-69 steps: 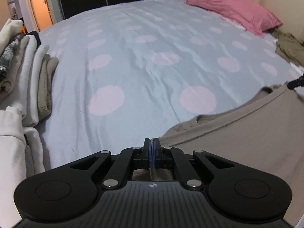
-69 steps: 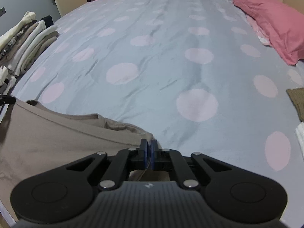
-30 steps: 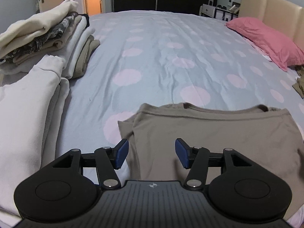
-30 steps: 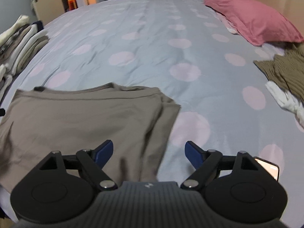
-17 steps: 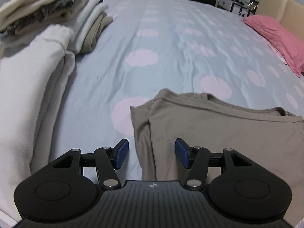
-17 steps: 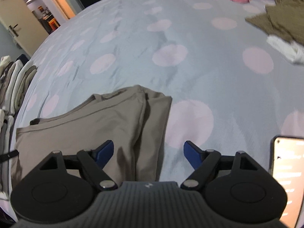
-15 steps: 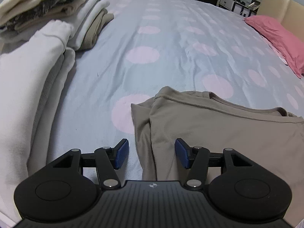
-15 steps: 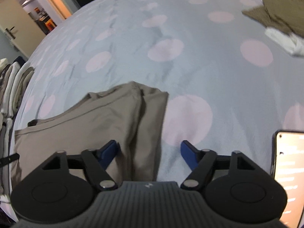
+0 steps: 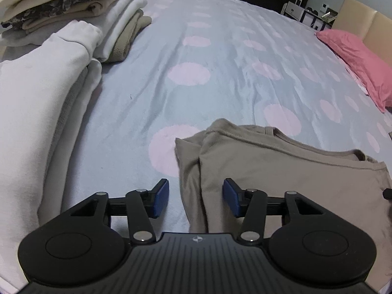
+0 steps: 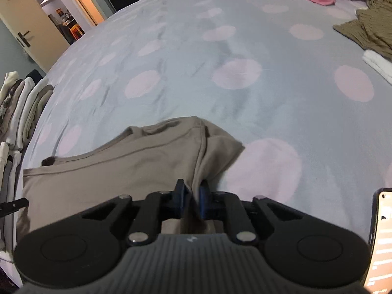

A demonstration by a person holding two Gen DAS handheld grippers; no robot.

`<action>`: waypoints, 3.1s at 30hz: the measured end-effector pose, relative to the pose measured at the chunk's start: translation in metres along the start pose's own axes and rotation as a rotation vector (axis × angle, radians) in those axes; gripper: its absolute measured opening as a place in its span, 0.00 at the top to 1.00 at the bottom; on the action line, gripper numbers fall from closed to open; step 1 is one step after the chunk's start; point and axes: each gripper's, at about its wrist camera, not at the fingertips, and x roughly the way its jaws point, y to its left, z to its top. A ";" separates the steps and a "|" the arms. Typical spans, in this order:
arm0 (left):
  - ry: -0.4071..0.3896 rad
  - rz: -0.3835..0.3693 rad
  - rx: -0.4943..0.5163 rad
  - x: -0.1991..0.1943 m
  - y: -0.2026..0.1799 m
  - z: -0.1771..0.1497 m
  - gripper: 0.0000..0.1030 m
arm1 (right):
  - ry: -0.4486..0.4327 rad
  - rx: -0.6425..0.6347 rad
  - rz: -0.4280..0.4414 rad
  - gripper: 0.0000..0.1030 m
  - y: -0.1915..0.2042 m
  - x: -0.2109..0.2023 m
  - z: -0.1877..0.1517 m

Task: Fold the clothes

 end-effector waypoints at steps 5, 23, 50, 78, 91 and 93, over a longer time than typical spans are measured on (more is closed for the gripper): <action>-0.029 -0.013 -0.014 -0.011 0.002 0.005 0.55 | -0.010 0.017 0.077 0.90 0.021 -0.020 0.006; -0.035 -0.183 -0.004 -0.021 0.003 0.012 0.83 | 0.081 0.016 0.417 0.90 0.190 -0.009 0.004; 0.030 -0.154 -0.048 -0.039 0.016 0.006 0.77 | 0.111 -0.260 0.367 0.47 0.259 0.011 -0.026; 0.114 -0.276 -0.251 -0.083 0.028 -0.031 0.55 | 0.012 -0.655 0.468 0.94 0.260 -0.053 -0.136; 0.269 -0.205 -0.210 -0.072 0.030 -0.076 0.55 | 0.044 -0.920 0.331 0.66 0.240 -0.063 -0.183; 0.291 -0.193 -0.193 -0.073 0.027 -0.084 0.55 | 0.020 -0.962 0.260 0.65 0.223 -0.066 -0.191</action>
